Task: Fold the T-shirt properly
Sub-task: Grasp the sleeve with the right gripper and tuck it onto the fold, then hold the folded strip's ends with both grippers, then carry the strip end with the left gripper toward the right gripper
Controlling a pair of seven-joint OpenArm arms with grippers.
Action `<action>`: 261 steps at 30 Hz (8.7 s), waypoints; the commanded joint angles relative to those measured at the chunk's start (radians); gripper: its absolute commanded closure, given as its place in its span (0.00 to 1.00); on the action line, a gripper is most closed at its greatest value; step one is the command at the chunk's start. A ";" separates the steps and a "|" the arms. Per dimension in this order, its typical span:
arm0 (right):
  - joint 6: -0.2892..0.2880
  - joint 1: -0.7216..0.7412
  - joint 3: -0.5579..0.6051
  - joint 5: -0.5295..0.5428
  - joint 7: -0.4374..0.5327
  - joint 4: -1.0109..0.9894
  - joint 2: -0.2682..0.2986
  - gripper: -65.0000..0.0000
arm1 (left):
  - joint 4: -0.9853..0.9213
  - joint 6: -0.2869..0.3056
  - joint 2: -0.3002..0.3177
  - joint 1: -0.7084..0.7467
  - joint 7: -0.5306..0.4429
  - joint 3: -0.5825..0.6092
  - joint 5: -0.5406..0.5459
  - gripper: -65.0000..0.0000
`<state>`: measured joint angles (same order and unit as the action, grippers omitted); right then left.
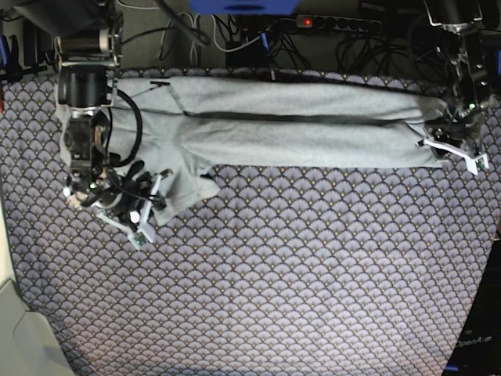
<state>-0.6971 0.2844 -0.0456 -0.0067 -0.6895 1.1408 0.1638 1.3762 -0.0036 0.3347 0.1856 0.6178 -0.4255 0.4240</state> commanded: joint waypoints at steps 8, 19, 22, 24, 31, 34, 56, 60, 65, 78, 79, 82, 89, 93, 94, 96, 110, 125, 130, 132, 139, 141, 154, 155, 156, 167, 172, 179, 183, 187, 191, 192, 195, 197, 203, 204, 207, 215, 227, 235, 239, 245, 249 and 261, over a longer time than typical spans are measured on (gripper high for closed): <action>-0.001 -0.004 -0.004 -0.009 -0.037 0.043 0.013 1.00 | 0.010 0.007 0.008 -0.004 0.015 0.001 0.005 0.62; -0.001 -0.179 -0.006 -0.011 -0.189 0.488 0.009 1.00 | 0.009 0.009 0.014 -0.002 0.017 0.007 0.005 0.62; -0.001 -0.235 -0.007 -0.011 -0.215 0.589 0.012 1.00 | 0.009 0.009 0.016 -0.001 0.017 0.007 0.005 0.62; -0.001 -0.274 -0.007 -0.013 -0.220 0.655 0.013 1.00 | 0.009 0.009 0.016 -0.001 0.017 0.007 0.005 0.62; -0.001 -0.408 -0.061 -0.013 -0.220 0.796 0.009 1.00 | 0.009 0.011 0.019 0.004 0.017 0.007 0.003 0.62; -0.001 -0.454 -0.109 -0.013 -0.220 0.821 0.009 1.00 | 0.007 0.011 0.028 0.004 0.017 0.009 0.003 0.62; -0.001 -0.632 -0.207 -0.013 -0.218 0.836 -0.008 1.00 | 0.001 0.011 0.045 0.005 0.017 0.009 0.003 0.61; -0.001 -0.643 -0.265 -0.013 -0.217 0.835 -0.023 1.00 | 0.006 0.011 0.045 0.007 0.017 0.009 0.003 0.61; -0.001 -0.641 -0.288 -0.013 -0.218 0.827 -0.030 1.00 | 0.006 0.011 0.045 0.007 0.018 0.009 0.003 0.61; -0.001 -0.632 -0.284 -0.013 -0.299 0.812 -0.031 1.00 | 0.004 0.011 0.045 0.007 0.018 0.009 0.003 0.61; -0.001 -0.612 -0.284 -0.013 -0.333 0.804 -0.031 1.00 | 0.004 0.011 0.045 0.007 0.018 0.009 0.005 0.61; -0.001 -0.569 -0.284 -0.013 -0.434 0.769 -0.028 1.00 | 0.006 0.011 0.045 0.007 0.018 0.009 0.006 0.61; -0.001 -0.532 -0.282 -0.014 -0.494 0.729 -0.025 1.00 | 0.007 0.011 0.045 0.007 0.018 0.009 0.008 0.61; -0.001 -0.532 -0.282 -0.014 -0.493 0.729 -0.025 1.00 | 0.007 0.011 0.045 0.007 0.018 0.009 0.009 0.61; -0.001 -0.531 -0.282 -0.014 -0.493 0.729 -0.025 1.00 | 0.007 0.011 0.045 0.009 0.018 0.009 0.009 0.61; -0.001 -0.531 -0.282 -0.014 -0.493 0.729 -0.025 1.00 | 0.009 0.011 0.045 0.013 0.018 0.009 0.011 0.61; -0.001 -0.529 -0.282 -0.014 -0.493 0.730 -0.025 1.00 | 0.009 0.011 0.043 0.018 0.018 0.009 0.011 0.61; -0.001 -0.529 -0.282 -0.013 -0.352 0.730 -0.025 1.00 | 0.009 0.011 0.043 0.019 0.018 0.009 0.011 0.61; -0.001 -0.529 -0.284 -0.013 -0.356 0.730 -0.025 1.00 | 0.009 0.011 0.043 0.019 0.018 0.009 0.011 0.61; -0.001 -0.529 -0.284 -0.013 -0.359 0.730 -0.027 0.97 | 0.009 0.011 0.043 0.019 0.018 0.009 0.011 0.61; -0.001 -0.531 -0.287 -0.013 -0.352 0.730 -0.030 0.96 | 0.007 0.011 0.043 0.019 0.018 0.009 0.011 0.61; -0.001 -0.529 -0.288 -0.013 -0.353 0.732 -0.030 0.96 | 0.007 0.011 0.043 0.019 0.018 0.009 0.011 0.61; -0.001 -0.529 -0.297 -0.013 -0.361 0.727 -0.030 0.96 | 0.006 0.011 0.042 0.019 0.018 0.009 0.011 0.61; -0.001 -0.529 -0.299 -0.013 -0.361 0.727 -0.030 0.95 | 0.006 0.011 0.042 0.019 0.018 0.009 0.011 0.61; -0.001 -0.529 -0.296 -0.013 -0.361 0.727 -0.030 0.95 | 0.006 0.011 0.042 0.019 0.018 0.009 0.011 0.61; -0.001 -0.541 -0.299 -0.013 -0.362 0.724 -0.030 0.57 | 0.009 0.011 0.043 0.035 0.018 0.009 0.011 0.61; -0.001 -0.502 -0.316 -0.014 -0.434 0.746 -0.027 0.53 | 0.032 0.011 0.043 0.035 0.018 0.003 0.013 0.61; -0.001 -0.475 -0.388 -0.014 -0.437 0.773 -0.025 0.53 | 0.124 0.011 0.043 0.068 0.018 0.000 0.013 0.61; -0.001 -0.480 -0.388 -0.014 -0.434 0.772 -0.023 0.53 | 0.124 0.011 0.040 0.073 0.018 0.000 0.013 0.61; -0.001 -0.480 -0.388 -0.014 -0.433 0.770 -0.027 0.53 | 0.128 0.011 0.042 0.076 0.018 -0.002 0.013 0.61; -0.001 -0.475 -0.386 -0.014 -0.431 0.738 -0.027 0.53 | 0.131 0.011 0.039 0.076 0.018 -0.022 0.013 0.59; -0.001 -0.472 -0.386 -0.014 -0.430 0.721 -0.027 0.53 | 0.130 0.011 0.037 0.076 0.018 -0.031 0.013 0.57; -0.001 -0.471 -0.386 -0.014 -0.430 0.692 -0.027 0.53 | 0.124 0.011 0.036 0.076 0.018 -0.034 0.013 0.54; -0.001 -0.471 -0.386 -0.014 -0.430 0.690 -0.027 0.53 | 0.128 0.011 0.036 0.078 0.018 -0.034 0.013 0.54; -0.001 -0.471 -0.385 -0.014 -0.430 0.690 -0.027 0.53 | 0.121 0.011 0.034 0.078 0.018 -0.029 0.013 0.54; -0.001 -0.471 -0.383 -0.014 -0.430 0.690 -0.027 0.53 | 0.121 0.011 0.033 0.078 0.018 -0.028 0.014 0.54; -0.001 -0.471 -0.383 -0.014 -0.430 0.689 -0.027 0.53 | 0.121 0.011 0.013 0.078 0.018 -0.028 0.014 0.54; -0.001 -0.471 -0.383 -0.014 -0.430 0.689 -0.027 0.53 | 0.121 0.011 -0.007 0.071 0.070 -0.031 0.014 0.54; -0.001 -0.471 -0.382 -0.013 -0.430 0.689 -0.027 0.53 | 0.121 0.012 -0.004 0.068 0.098 -0.034 0.013 0.53; -0.001 -0.471 -0.382 -0.013 -0.430 0.687 -0.027 0.53 | 0.012 0.012 -0.006 0.053 0.096 -0.032 0.013 0.54; -0.001 -0.469 -0.382 -0.013 -0.428 0.687 -0.027 0.53 | -0.027 0.012 -0.006 0.053 0.093 -0.031 0.013 0.54; -0.001 -0.452 -0.382 -0.013 -0.428 0.686 -0.027 0.53 | -0.021 0.012 -0.007 0.055 0.093 -0.029 0.013 0.82; -0.001 -0.451 -0.382 -0.013 -0.428 0.686 -0.027 0.53 | -0.019 0.012 -0.007 0.055 0.098 -0.029 0.013 1.00; -0.001 -0.451 -0.382 -0.013 -0.428 0.686 -0.027 0.53 | 0.400 0.011 -0.125 0.150 0.152 -0.028 0.013 1.00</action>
<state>-0.7017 -0.1749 -0.4229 -0.0208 -1.1248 1.8118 0.1257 1.7550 -0.0063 0.1932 0.3618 0.8181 -0.4503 0.4171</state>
